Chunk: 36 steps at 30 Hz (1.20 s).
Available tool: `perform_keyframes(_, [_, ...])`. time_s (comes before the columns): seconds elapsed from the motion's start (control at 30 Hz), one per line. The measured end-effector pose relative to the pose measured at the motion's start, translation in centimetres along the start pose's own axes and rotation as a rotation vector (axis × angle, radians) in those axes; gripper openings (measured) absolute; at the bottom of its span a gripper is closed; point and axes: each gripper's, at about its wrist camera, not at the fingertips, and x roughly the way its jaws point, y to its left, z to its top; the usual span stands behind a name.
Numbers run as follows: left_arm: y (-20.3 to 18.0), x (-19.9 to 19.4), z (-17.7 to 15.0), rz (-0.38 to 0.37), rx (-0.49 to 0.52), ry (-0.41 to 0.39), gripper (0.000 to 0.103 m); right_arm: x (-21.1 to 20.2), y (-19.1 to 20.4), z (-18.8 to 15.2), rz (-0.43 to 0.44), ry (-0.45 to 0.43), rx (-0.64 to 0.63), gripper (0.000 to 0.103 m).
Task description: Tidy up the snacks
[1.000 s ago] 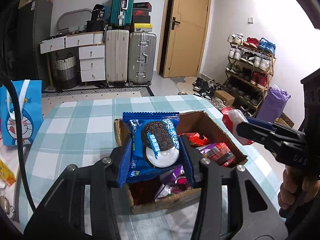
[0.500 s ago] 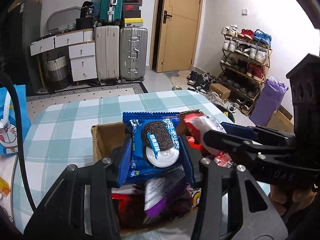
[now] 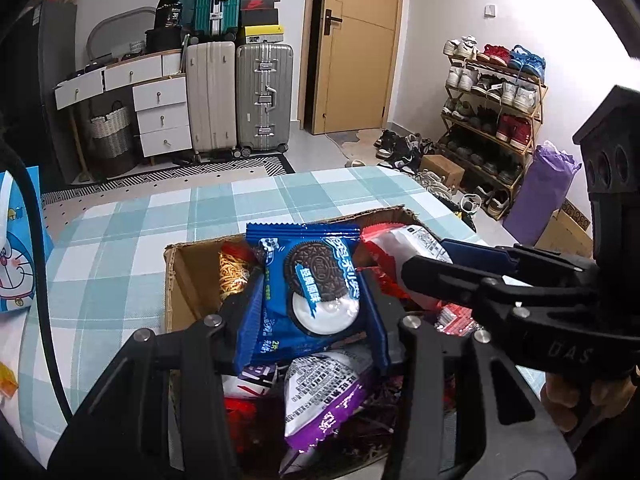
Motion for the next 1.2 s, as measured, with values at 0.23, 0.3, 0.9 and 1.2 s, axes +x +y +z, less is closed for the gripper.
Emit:
perform_keyframes(0.23, [0.5,0.7,-0.2,-0.01,-0.005,0.012,0.045,0.3,0.2,-0.2,-0.013,-0.001,-0.037,0.047])
perform_keyframes(0.3, [0.7,0.4,-0.3,-0.01,-0.013,0.011,0.051,0.2,0.2,-0.3,-0.011,-0.001,-0.046,0.049])
perform_keyframes(0.9, [4.4,-8.8,-4.6,0.039,-0.071,-0.132,0.102,-6.7,2.4,-3.2,-0.023,-0.106,-0.168,0.102])
perform_keyframes(1.2, [2.9,-12.8,-8.7,0.048,-0.056,-0.165,0.102,-9.3,3.2,-6.7,0.006,-0.178,-0.188,0.103])
